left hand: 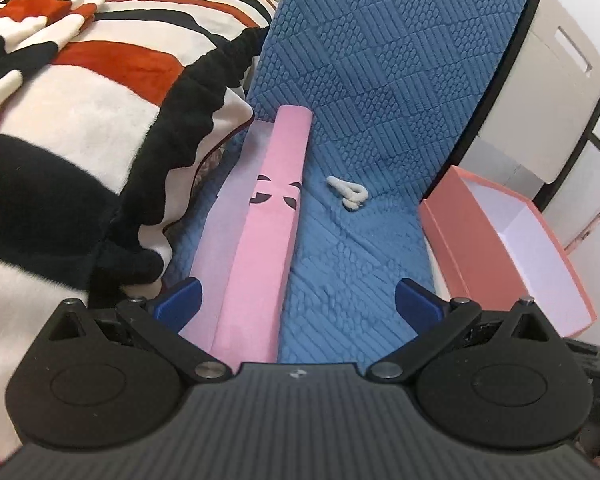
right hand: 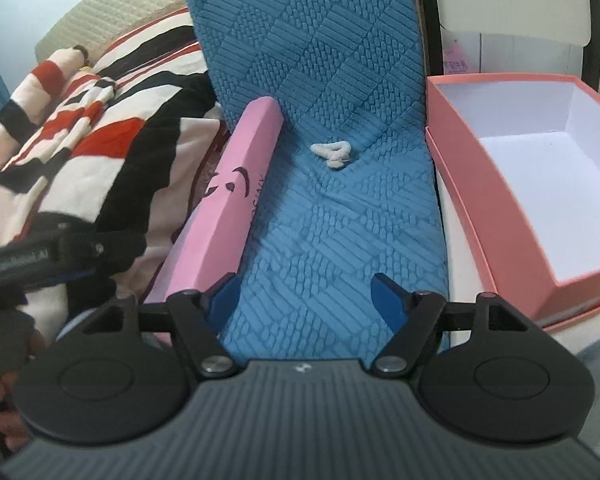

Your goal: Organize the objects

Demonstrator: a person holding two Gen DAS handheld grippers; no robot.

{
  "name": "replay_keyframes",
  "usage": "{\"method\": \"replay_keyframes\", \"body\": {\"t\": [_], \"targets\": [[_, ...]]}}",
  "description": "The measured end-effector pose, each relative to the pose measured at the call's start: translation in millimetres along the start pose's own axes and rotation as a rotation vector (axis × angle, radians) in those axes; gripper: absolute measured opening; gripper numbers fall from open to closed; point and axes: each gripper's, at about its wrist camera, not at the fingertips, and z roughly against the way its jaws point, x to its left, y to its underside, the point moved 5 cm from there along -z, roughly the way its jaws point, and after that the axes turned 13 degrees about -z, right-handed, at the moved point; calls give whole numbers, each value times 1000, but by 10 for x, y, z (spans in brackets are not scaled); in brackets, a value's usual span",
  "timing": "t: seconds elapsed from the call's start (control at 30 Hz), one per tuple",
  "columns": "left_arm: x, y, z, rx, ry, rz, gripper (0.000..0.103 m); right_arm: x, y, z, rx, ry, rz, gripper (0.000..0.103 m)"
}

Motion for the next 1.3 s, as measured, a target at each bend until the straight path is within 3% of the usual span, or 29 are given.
{"method": "replay_keyframes", "body": {"t": [0.1, 0.2, 0.33, 0.53, 0.77, 1.1, 1.3], "targets": [[64, -11, -164, 16, 1, 10, 103, 2, -99, -176, 7, 24, 0, 74], [124, -7, -306, 29, 3, 19, 103, 24, -190, -342, 31, -6, -26, 74], [168, 20, -472, 50, 14, 33, 96, 102, -301, -570, 71, -72, -61, 74], [244, 74, -680, 76, 50, 59, 90, 259, -449, -947, 103, -89, -47, 74], [378, 158, -866, 108, 77, 120, 73, 249, -633, -1309, 145, -136, -105, 75], [484, 218, -942, 121, 122, 205, 71, 550, -622, -1801, 253, -252, -106, 69], [550, 202, -958, 105, 132, 249, 72, 540, -553, -1983, 253, -97, -43, 66]]}}
